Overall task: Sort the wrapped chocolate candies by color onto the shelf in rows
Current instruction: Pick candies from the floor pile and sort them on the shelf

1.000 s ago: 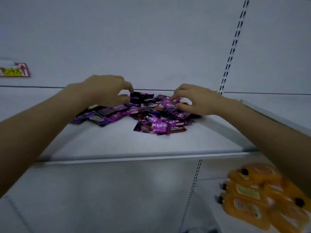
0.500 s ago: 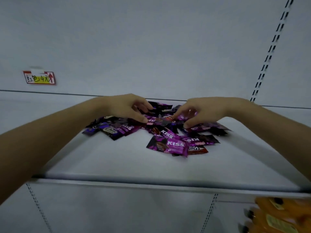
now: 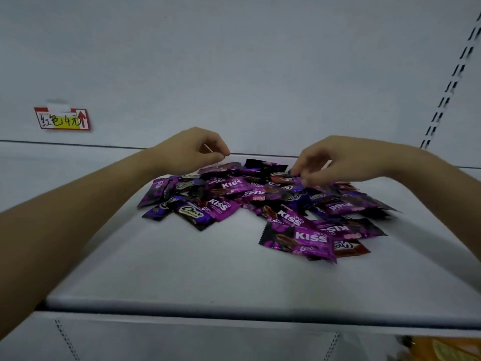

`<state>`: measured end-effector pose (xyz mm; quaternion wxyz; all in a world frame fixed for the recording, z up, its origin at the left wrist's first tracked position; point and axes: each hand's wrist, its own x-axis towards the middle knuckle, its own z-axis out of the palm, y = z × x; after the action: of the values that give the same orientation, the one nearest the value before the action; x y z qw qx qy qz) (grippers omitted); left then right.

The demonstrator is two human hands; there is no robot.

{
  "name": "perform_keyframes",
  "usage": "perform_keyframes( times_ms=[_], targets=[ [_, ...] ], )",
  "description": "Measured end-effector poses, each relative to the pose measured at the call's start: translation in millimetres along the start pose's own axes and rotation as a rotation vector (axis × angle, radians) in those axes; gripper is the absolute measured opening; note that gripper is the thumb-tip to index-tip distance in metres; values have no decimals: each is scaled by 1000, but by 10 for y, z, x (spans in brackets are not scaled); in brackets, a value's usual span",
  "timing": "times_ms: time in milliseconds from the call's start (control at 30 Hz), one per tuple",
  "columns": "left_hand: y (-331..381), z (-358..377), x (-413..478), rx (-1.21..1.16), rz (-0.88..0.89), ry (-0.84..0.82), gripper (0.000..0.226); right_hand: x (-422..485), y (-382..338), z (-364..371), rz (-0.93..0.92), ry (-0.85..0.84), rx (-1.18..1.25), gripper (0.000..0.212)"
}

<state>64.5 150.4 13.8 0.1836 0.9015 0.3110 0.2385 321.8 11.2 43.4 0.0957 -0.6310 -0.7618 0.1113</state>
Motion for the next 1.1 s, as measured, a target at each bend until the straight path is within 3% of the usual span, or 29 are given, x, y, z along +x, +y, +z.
perform_keyframes(
  times_ms=[67,167,267,400,500,600,733,867,900,1000,1100],
  targets=[
    [-14,81,9,137,8,-34,28,47,56,143,-14,81,26,26],
    [4,213,21,249,-10,-213,41,205,49,342,-78,135,-15,36],
    [-13,222,29,261,-21,-253,37,388,17,432,-63,33,-66,42],
    [-12,107,-10,222,-38,-297,23,387,17,377,-18,-61,-5,32],
    [24,127,-4,239,4,-203,13,294,35,258,-14,-102,10,26],
    [97,240,48,225,107,-58,23,222,47,193,-34,-69,63,22],
    [221,422,177,273,200,-174,38,162,79,153,-58,116,140,21],
    [271,505,291,409,244,-270,40,34,76,75,-42,13,152,19],
    [273,505,318,433,253,-267,38,-9,54,83,-22,-19,148,21],
    [266,496,344,379,284,-244,27,-82,-44,157,44,-38,23,55],
    [224,483,314,276,305,-161,18,-79,-99,235,30,13,-53,50]
  ],
)
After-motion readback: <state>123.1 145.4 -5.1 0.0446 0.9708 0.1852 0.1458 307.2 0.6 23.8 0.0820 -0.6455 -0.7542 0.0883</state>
